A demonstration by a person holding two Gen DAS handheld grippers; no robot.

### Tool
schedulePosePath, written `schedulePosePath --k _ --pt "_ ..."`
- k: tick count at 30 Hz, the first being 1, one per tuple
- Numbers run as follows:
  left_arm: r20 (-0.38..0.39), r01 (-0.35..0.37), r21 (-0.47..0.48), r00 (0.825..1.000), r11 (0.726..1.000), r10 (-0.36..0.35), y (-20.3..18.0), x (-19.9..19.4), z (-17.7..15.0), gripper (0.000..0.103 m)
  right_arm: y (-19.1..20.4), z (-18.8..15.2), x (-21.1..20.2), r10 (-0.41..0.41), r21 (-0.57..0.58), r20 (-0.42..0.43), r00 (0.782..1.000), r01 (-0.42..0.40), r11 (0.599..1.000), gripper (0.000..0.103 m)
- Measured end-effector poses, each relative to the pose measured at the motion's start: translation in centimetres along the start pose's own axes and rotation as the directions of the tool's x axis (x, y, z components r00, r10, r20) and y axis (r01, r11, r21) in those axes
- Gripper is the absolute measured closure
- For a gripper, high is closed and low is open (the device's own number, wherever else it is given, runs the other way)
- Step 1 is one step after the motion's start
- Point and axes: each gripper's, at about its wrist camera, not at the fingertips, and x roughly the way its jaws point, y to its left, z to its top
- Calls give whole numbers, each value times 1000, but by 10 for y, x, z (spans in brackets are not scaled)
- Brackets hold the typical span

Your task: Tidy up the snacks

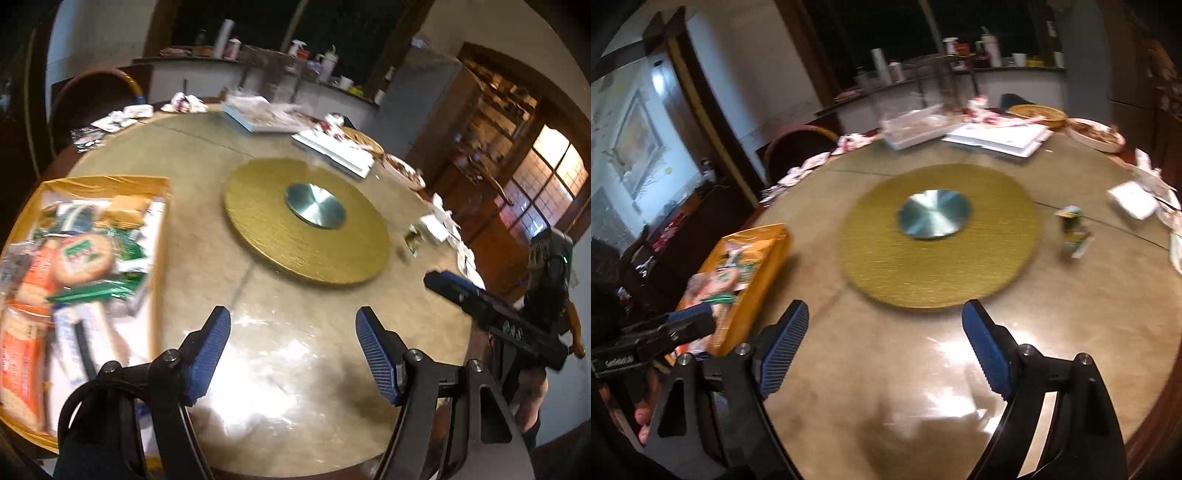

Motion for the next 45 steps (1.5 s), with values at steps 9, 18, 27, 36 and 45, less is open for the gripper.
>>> schedulePosePath --k 9,18,27,36,45 --pt "-49 -4 36 999 999 5 -22 27 -11 33 -90 13 7 -126 32 -39 991 127 991 19" --pt "-75 -3 33 997 999 6 -22 43 -14 33 -170 43 40 -182 68 -125 975 191 979 37" --pt "-106 -8 23 994 1000 11 -20 58 -13 33 -201 75 86 -218 13 -165 962 223 975 57" --pt "-93 -8 14 996 1000 10 -12 49 -12 33 -172 64 103 -207 -49 -188 960 201 978 66" --pt "-78 26 30 997 999 -24 -13 23 -31 33 -33 -17 85 -115 -184 -236 965 72 980 66"
